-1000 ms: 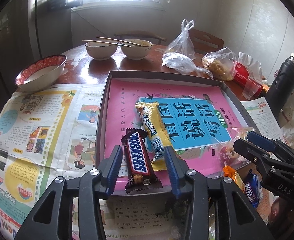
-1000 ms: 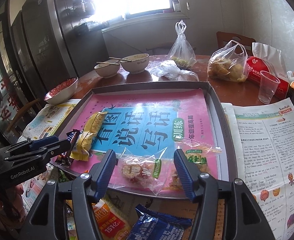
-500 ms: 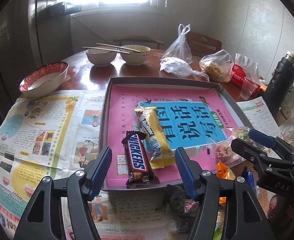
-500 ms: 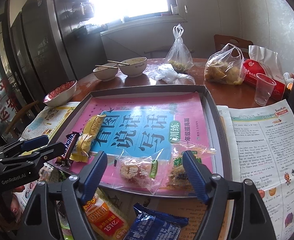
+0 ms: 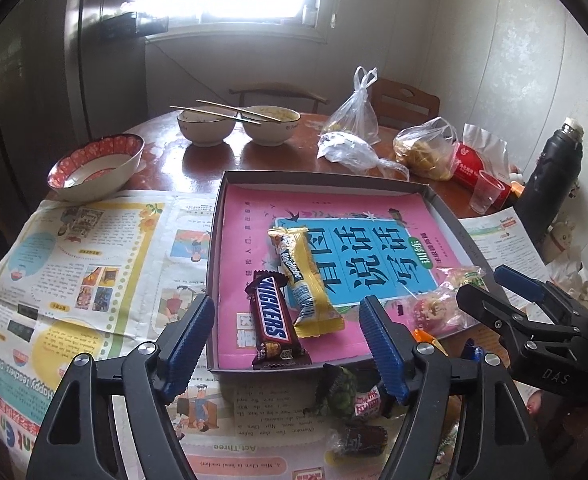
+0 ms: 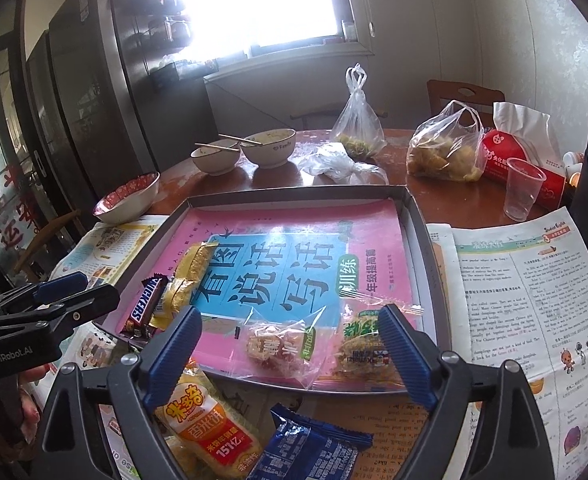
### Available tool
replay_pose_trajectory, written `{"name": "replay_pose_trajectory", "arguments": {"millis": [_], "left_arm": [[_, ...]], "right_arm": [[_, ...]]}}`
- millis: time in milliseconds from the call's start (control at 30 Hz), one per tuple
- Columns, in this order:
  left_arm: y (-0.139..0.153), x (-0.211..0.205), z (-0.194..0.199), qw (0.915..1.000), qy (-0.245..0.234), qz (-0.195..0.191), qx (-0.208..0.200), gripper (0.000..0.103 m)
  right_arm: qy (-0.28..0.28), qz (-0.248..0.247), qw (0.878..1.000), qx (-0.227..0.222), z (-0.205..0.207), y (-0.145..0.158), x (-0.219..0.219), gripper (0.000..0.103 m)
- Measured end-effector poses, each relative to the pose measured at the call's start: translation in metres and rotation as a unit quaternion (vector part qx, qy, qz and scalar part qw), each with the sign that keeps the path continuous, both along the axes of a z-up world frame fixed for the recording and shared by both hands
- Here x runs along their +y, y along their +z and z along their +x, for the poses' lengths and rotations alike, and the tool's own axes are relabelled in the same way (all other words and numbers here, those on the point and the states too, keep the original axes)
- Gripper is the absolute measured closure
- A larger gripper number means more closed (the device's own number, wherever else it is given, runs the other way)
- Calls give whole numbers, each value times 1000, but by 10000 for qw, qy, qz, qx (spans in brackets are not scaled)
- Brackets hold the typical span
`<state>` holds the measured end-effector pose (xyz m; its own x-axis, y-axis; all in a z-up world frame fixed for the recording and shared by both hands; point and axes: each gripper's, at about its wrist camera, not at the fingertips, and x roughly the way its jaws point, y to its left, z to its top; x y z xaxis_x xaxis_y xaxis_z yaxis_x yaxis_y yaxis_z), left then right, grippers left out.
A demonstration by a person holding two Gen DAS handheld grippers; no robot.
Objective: Organize snacks
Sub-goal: 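Pull both tools back from the box toward the snacks on the newspaper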
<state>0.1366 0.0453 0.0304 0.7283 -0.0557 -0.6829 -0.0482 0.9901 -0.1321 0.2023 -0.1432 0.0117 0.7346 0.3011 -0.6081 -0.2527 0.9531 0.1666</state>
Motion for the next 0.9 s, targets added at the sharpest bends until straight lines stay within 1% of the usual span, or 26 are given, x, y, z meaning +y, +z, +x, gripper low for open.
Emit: {"name": "replay_pose_trajectory", "arguments": {"millis": [333, 900], "left_arm": [[10, -2, -9, 9999, -64, -52, -80, 26], [32, -18, -34, 9989, -316, -134, -306, 26]], "right_arm": [[55, 115, 9999, -61, -8, 8, -3, 11], [173, 266, 9989, -338, -35, 36, -11, 6]]}}
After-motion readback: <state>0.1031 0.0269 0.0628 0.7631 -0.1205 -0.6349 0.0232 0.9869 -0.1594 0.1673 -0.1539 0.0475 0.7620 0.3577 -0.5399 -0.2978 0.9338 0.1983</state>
